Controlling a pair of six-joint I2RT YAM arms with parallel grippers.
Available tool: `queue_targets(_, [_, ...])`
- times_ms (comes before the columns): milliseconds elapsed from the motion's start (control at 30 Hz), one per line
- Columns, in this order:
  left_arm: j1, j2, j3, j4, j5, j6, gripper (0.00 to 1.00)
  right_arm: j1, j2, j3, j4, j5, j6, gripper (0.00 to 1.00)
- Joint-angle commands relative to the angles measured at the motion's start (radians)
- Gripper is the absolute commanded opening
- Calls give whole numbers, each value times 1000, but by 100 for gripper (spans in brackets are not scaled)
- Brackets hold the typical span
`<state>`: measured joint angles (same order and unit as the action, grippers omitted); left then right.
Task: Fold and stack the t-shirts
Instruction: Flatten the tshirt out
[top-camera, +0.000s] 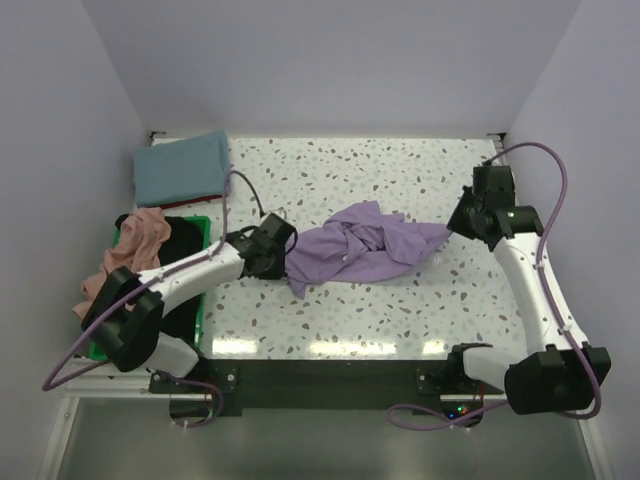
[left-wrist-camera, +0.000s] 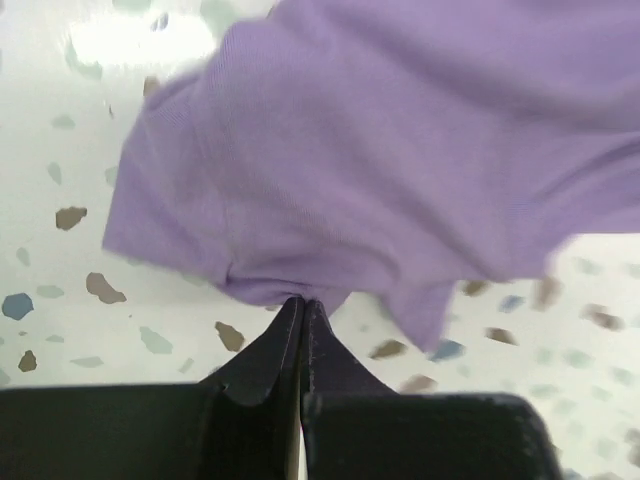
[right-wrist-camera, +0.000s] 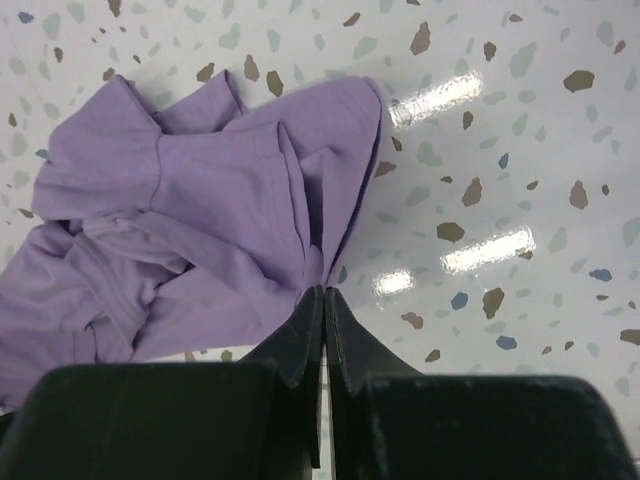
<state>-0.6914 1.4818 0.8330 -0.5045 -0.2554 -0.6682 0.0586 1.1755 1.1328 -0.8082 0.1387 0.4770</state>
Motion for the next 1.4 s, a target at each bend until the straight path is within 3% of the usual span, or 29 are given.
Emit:
queue_targets(0, [84,-150,222,-92,106,31,0,-3,15,181,-43,12,-32,0])
queue_targets(100, [243,-215,395,-94,244,65,0,-2,62,310,-87,32,-54,0])
queue_targets(267, [510,-187,755,-161,444,94,0,-13,194,701,-184,73,-97,0])
queue_targets(367, [610,-169,857,-184,522,88,0,-22,239,908,-244,116,-115,0])
queue_targets(467, [684,-190,864,-186,551,85,0,-26,248,1031,-278,166,-138,0])
queue_targets(567, [725,-233,841,-177,556,91,0,-28,207,1052,-290,203,-156,0])
queue_targets(767, [733,-316,914,-174,415,140,0,-26,43,958,-207,220,-167,0])
queue_targets(1033, [733,-327,1141,-114,343,162,0,-28,-28,1156,-160,262,-205,0])
queue_targets(1167, [734,-359,1132,-4,358,148,0,-28,-51,1170,-99,282,-225,0])
queue_targets(1367, [733,-307,991,79,459,92,0,-26,-42,980,13,283,-219,0])
